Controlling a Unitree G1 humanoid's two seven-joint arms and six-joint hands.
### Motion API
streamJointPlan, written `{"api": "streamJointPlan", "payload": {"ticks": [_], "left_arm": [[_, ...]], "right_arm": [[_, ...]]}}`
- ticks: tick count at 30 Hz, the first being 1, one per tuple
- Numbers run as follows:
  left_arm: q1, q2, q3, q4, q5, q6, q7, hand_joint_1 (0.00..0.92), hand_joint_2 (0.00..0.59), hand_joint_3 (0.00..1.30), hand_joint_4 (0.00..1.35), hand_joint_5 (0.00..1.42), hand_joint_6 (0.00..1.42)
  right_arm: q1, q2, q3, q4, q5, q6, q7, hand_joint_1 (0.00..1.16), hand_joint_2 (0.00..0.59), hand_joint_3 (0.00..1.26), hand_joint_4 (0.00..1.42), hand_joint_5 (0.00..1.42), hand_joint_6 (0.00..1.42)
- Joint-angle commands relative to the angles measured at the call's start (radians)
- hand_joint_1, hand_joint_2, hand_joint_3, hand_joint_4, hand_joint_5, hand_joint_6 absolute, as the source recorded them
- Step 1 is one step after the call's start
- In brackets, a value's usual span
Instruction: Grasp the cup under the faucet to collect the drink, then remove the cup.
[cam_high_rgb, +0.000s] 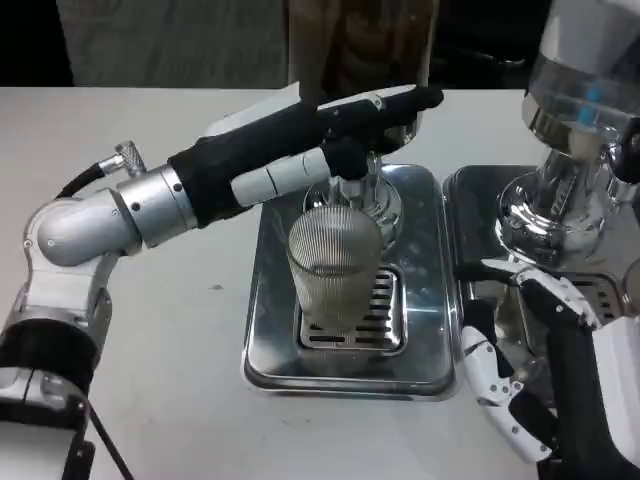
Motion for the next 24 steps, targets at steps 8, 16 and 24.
{"api": "streamJointPlan", "payload": {"ticks": [8,16,24], "left_arm": [[0.055,0.046,-0.062,0.027,0.115,-0.073,0.076,0.000,0.067,0.11,0.00,0.00,0.00],[0.057,0.062,-0.084,0.032,0.150,-0.115,0.127,0.000,0.062,0.11,0.00,0.00,0.00],[0.052,0.074,-0.104,0.034,0.170,-0.140,0.159,0.000,0.059,0.11,0.00,0.00,0.01]], "right_arm": [[-0.027,0.001,-0.033,-0.018,0.119,-0.009,0.081,0.42,0.444,0.40,0.32,0.28,0.22],[-0.042,0.007,-0.051,-0.026,0.181,0.002,0.142,0.46,0.386,0.34,0.28,0.28,0.24],[-0.074,0.000,-0.057,-0.035,0.308,0.051,0.284,0.55,0.279,0.17,0.19,0.22,0.26]]}}
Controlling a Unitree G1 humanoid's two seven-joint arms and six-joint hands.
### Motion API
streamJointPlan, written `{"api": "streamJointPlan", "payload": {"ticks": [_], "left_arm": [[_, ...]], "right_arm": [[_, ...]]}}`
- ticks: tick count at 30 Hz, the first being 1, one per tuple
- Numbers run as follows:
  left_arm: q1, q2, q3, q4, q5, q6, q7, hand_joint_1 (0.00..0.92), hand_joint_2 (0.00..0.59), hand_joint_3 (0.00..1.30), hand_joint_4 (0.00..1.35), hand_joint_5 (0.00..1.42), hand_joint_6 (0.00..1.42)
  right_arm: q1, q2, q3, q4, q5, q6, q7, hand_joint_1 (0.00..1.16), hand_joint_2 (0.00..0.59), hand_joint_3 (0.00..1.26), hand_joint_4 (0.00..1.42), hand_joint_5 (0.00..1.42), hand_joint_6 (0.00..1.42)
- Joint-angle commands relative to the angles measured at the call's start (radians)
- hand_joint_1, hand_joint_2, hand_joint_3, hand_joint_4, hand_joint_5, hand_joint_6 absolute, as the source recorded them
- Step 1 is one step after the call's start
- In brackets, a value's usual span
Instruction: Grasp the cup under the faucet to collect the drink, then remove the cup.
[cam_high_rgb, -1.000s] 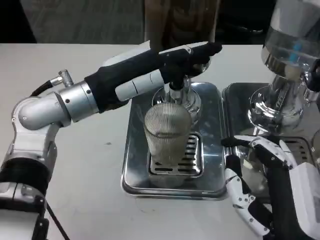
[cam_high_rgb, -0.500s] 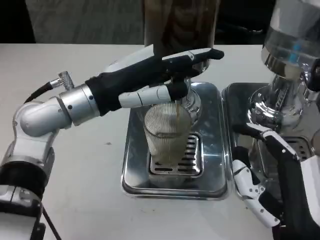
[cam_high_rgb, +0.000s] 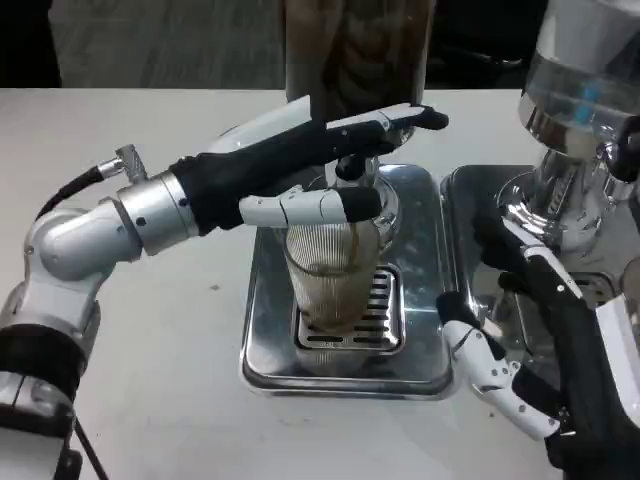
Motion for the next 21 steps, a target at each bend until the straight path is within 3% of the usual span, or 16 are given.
{"api": "streamJointPlan", "payload": {"ticks": [1,9,21], "left_arm": [[0.037,0.033,-0.023,0.033,0.053,0.022,-0.001,0.000,0.059,0.11,0.00,0.00,0.01],[0.038,0.037,-0.029,0.030,0.058,0.012,0.014,0.000,0.059,0.12,0.00,0.00,0.02],[0.037,0.042,-0.026,0.027,0.053,0.015,0.013,0.000,0.058,0.12,0.00,0.00,0.02]], "right_arm": [[-0.027,-0.003,-0.007,-0.020,0.063,0.051,0.078,0.56,0.265,0.15,0.16,0.20,0.25],[-0.081,-0.020,0.009,-0.054,0.138,0.189,0.238,0.61,0.238,0.01,0.05,0.08,0.14],[-0.095,0.007,0.053,-0.019,0.134,0.227,0.245,0.65,0.229,0.00,0.00,0.02,0.07]]}}
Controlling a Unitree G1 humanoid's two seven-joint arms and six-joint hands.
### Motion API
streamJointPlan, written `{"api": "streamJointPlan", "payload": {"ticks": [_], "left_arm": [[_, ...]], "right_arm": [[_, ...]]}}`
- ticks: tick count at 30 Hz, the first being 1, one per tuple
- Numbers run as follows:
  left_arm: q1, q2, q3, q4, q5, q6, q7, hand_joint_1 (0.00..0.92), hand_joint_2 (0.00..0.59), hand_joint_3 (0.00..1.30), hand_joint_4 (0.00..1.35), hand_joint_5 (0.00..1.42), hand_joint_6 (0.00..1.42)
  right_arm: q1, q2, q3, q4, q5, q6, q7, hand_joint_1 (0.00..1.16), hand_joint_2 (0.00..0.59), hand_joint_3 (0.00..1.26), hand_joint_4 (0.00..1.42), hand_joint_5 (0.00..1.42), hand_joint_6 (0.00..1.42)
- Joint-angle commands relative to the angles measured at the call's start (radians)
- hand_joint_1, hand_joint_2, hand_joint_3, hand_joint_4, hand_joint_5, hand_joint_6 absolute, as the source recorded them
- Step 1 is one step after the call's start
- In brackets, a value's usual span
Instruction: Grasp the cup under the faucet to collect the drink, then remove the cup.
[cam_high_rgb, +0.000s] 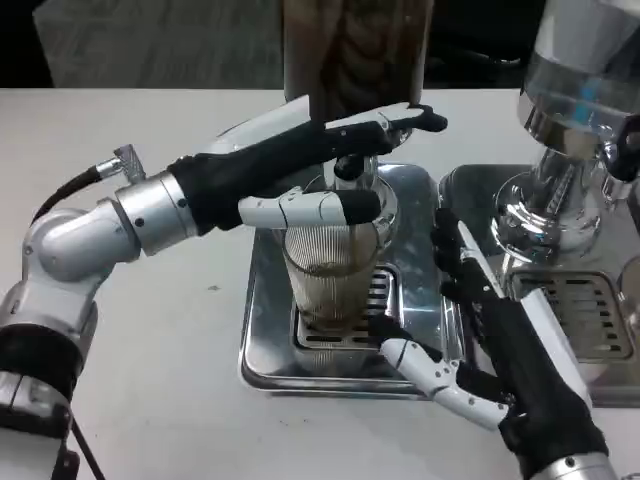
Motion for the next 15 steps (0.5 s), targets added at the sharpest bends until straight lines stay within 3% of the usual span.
{"api": "streamJointPlan", "payload": {"ticks": [1,15], "left_arm": [[0.037,0.034,-0.016,0.026,0.042,0.033,-0.009,0.000,0.058,0.12,0.00,0.00,0.02],[0.042,0.038,-0.015,0.018,0.038,0.039,-0.009,0.000,0.062,0.12,0.00,0.00,0.02]], "right_arm": [[-0.027,0.009,0.016,0.039,-0.001,0.013,0.000,0.66,0.225,0.00,0.00,0.01,0.06],[-0.111,0.030,0.030,0.158,0.039,0.020,0.014,0.66,0.223,0.00,0.00,0.00,0.05]]}}
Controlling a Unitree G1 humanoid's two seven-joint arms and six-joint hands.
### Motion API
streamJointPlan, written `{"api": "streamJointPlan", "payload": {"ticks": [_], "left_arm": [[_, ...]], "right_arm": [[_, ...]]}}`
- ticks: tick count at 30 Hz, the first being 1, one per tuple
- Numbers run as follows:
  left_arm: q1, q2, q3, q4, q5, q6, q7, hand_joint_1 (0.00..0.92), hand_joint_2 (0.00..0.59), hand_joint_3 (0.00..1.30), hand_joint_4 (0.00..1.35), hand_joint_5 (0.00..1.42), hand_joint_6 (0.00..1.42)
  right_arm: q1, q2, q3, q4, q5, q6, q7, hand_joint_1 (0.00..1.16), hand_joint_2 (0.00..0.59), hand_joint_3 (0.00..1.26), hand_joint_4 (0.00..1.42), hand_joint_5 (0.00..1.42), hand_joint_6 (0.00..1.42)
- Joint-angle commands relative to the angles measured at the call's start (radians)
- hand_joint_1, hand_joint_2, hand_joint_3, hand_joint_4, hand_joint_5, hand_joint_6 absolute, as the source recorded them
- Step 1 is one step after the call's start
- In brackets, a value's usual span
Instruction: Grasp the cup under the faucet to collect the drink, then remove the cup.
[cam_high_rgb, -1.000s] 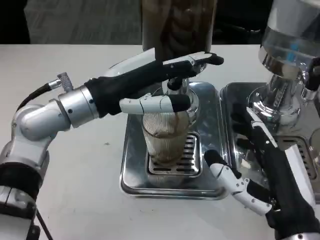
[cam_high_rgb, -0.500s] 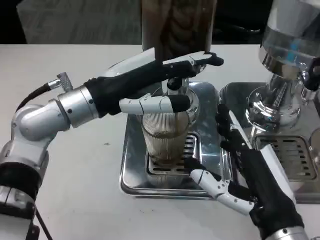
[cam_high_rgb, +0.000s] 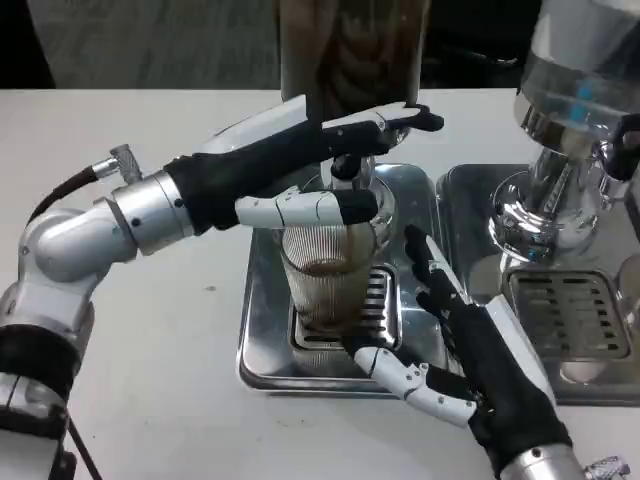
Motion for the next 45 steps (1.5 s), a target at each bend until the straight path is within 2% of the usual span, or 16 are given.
{"api": "streamJointPlan", "payload": {"ticks": [1,6,19,28,36,45], "left_arm": [[0.038,0.031,-0.015,0.024,0.041,0.039,-0.009,0.000,0.062,0.12,0.00,0.00,0.02],[0.034,0.033,-0.015,0.025,0.042,0.040,-0.008,0.000,0.062,0.12,0.00,0.00,0.03],[0.043,0.033,-0.007,0.022,0.022,0.050,-0.019,0.000,0.063,0.13,0.00,0.00,0.04],[0.044,0.023,0.014,0.022,-0.040,0.092,-0.061,0.000,0.062,0.13,0.00,0.01,0.05],[0.047,0.019,0.027,0.018,-0.078,0.120,-0.086,0.000,0.061,0.13,0.00,0.01,0.05],[0.043,0.003,0.079,0.001,-0.161,0.199,-0.154,0.000,0.061,0.14,0.00,0.03,0.07]], "right_arm": [[-0.041,0.013,0.000,0.045,0.028,-0.001,0.008,0.66,0.223,0.00,0.00,0.00,0.05],[-0.104,0.016,0.002,0.125,0.041,-0.004,0.023,0.66,0.223,0.00,0.00,0.00,0.04],[-0.192,0.039,-0.010,0.223,0.050,-0.019,0.008,0.64,0.226,0.00,0.00,0.00,0.02],[-0.220,0.041,-0.025,0.273,0.062,-0.041,0.009,0.64,0.232,0.00,0.00,0.00,0.02],[-0.259,0.045,-0.036,0.349,0.077,-0.086,0.006,0.64,0.233,0.00,0.00,0.00,0.02],[-0.291,0.055,-0.048,0.419,0.090,-0.132,0.003,0.64,0.234,0.00,0.00,0.00,0.01]]}}
